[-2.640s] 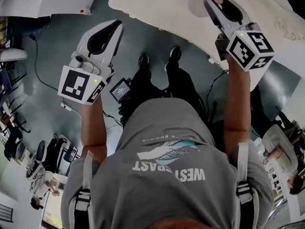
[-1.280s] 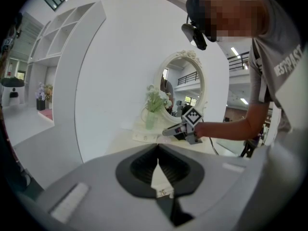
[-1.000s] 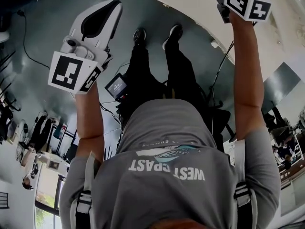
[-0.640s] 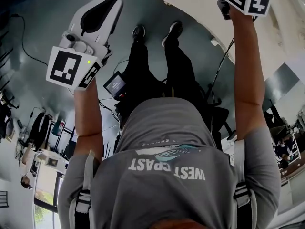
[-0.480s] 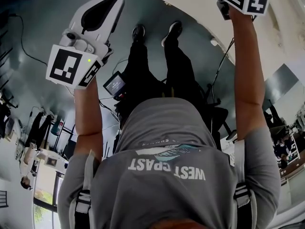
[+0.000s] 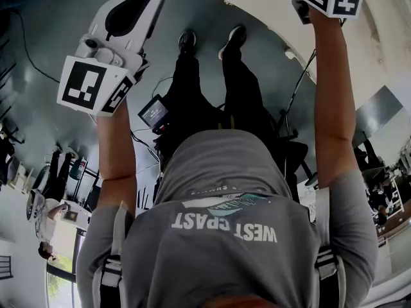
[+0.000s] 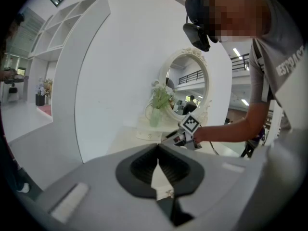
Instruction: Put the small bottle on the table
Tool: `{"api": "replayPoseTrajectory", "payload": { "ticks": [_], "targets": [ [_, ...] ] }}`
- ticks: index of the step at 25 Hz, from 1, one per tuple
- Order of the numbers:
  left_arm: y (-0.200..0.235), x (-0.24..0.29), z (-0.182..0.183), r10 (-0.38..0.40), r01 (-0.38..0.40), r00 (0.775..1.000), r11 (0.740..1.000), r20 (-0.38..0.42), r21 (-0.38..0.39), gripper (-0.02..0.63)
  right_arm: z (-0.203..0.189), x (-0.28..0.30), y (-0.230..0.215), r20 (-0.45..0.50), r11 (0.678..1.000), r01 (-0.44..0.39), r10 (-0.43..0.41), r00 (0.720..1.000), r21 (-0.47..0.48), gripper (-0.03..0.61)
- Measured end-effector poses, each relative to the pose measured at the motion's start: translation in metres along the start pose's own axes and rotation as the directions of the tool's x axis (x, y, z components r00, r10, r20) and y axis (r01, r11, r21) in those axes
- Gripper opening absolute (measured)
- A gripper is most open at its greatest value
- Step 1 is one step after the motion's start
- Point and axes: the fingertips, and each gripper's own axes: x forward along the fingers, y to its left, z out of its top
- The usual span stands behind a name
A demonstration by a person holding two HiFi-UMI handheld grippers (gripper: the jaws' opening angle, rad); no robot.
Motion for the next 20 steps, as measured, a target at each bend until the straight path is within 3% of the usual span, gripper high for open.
{"api": "replayPoseTrajectory", "payload": {
  "ticks": [14,20],
  "targets": [
    [-0.005,-0.002,0.006,-0.006,0.006,1.000,1.000,0.005,0.010,0.003,-0.006,0.000,-0.001,0.003,0.999,0.027,-0.027,1.000,0.029,0.167],
    [-0.009,-0.009,0.015,-0.008,0.008,1.000,1.000,0.016,0.021,0.003,-0.010,-0.010,0.003,-0.011,0.997,0.040,-0.039,0.999,0.062,0.213]
  ]
}}
